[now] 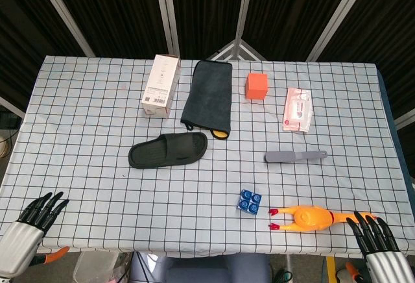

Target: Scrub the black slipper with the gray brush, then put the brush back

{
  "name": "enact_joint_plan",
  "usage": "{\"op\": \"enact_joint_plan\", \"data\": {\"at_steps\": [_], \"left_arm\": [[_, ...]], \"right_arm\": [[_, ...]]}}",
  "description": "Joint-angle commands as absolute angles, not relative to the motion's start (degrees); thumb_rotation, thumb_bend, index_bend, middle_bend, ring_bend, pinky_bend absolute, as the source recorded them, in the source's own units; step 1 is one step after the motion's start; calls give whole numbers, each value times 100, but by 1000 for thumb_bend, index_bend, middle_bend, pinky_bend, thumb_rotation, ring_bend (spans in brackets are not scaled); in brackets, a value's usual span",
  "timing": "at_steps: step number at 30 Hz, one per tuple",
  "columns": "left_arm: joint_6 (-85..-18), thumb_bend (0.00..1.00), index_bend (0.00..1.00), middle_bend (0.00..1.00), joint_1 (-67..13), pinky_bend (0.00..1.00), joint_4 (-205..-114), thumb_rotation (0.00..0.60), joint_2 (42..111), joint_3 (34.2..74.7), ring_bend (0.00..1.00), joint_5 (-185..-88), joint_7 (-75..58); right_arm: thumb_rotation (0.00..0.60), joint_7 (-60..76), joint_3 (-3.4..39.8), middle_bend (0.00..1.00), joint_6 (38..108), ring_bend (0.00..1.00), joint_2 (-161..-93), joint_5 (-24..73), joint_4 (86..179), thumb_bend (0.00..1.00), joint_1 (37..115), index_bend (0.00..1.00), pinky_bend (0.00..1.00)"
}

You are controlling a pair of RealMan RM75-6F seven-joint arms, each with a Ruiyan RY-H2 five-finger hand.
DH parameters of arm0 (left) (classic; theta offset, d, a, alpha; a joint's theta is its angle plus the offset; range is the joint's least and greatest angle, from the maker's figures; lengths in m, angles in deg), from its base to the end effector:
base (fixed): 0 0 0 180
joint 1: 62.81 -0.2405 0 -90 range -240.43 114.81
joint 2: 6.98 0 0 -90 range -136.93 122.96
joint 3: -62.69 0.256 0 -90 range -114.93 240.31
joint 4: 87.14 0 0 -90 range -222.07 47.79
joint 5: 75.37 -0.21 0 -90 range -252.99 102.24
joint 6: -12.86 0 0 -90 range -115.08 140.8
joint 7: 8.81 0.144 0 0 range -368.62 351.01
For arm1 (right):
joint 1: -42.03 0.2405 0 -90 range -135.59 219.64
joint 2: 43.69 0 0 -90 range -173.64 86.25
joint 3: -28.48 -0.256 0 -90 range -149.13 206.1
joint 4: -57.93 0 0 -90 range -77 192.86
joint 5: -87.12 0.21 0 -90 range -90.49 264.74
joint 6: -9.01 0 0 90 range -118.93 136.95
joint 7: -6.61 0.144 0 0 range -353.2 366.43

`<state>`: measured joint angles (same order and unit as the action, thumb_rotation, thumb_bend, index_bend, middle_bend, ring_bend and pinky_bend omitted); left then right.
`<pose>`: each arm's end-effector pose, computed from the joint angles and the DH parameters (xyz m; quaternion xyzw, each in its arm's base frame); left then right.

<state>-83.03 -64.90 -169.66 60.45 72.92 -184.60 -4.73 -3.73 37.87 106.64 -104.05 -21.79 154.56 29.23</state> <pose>-0.3047 0.0866 0.1269 -0.7206 -0.3095 -0.3760 0.4935 -0.2805 -0.0420 0.1563 0.6616 -0.3625 0.3457 0.5580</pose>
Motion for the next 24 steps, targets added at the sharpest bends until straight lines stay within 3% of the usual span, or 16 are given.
{"op": "enact_joint_plan", "data": {"at_steps": [1,10,15,24], "left_arm": [[-8285,34,0,0,-6489,127,-16967,443,6046,7289,0,-18440,-472],[-8582,47,0,0,-6406,127,-16820,443,6218,7168,0,-18723,-545],[-8325,47,0,0,-6268,127,-16934,442,6297,7006,0,-18537,-375],[-7632,47,0,0,-5869,127,-17265,451,6456,6677,0,-18214,122]], "right_arm": [[600,-388,3781,0,10635,0,-10413,-2161,15458,267,2933,0,0],[600,-114,3596,0,10535,0,-10576,-2423,15467,266,3266,4,76],[600,-619,3230,26,9442,8,-10599,-1952,15883,266,3878,104,101],[600,-1745,2339,83,7912,43,-10748,-704,16543,286,4908,177,113]]}}
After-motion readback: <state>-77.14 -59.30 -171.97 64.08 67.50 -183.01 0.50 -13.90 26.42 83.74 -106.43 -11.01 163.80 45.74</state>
